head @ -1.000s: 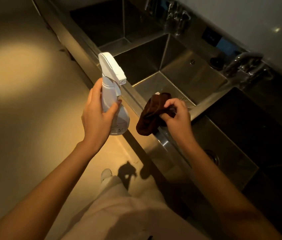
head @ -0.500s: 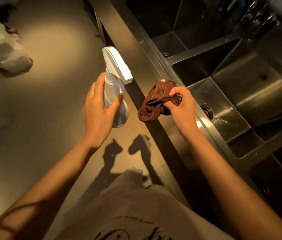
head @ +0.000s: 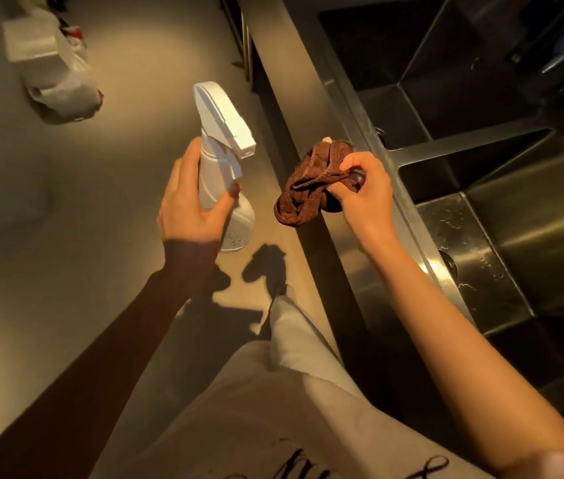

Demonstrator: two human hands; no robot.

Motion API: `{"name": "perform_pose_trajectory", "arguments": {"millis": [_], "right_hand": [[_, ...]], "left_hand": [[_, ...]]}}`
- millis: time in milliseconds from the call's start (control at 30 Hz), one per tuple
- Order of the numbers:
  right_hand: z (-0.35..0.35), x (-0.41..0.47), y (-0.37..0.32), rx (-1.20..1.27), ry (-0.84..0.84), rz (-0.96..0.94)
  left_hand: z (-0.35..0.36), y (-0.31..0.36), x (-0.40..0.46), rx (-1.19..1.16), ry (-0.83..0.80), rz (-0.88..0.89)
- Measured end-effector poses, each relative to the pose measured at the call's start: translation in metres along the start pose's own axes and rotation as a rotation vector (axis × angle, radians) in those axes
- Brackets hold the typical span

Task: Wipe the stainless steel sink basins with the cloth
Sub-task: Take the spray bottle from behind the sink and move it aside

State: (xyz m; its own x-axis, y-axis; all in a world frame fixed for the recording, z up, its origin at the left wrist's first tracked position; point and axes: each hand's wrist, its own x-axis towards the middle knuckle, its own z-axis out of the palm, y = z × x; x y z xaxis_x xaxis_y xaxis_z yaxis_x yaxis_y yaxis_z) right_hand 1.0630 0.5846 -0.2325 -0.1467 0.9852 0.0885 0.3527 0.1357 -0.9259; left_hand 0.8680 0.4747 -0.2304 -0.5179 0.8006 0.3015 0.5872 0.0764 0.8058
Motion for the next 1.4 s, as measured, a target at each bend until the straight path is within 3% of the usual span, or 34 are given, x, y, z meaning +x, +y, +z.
{"name": "perform_pose_trajectory", "arguments": {"millis": [667,967,1167,1400], "right_hand": [[0.014,0.225,-0.017,0.031,-0.024,-0.021],[0.072,0.291,-0.025,0.008,-0.098,-0.003],[0.131,0.339,-0.044,0.069,-0.019,0.106],[0.198,0.393,-0.072,0.140,0.084,0.082]], "left_hand": [[0.092,0.025,0.210,0.052,0.004,-0.086],[0.092,-0.009,0.291,0.027,-0.006,-0.048],[0.072,-0.047,0.366,-0.020,-0.041,-0.021],[0.048,-0.089,0.455,0.034,-0.094,0.087]]}}
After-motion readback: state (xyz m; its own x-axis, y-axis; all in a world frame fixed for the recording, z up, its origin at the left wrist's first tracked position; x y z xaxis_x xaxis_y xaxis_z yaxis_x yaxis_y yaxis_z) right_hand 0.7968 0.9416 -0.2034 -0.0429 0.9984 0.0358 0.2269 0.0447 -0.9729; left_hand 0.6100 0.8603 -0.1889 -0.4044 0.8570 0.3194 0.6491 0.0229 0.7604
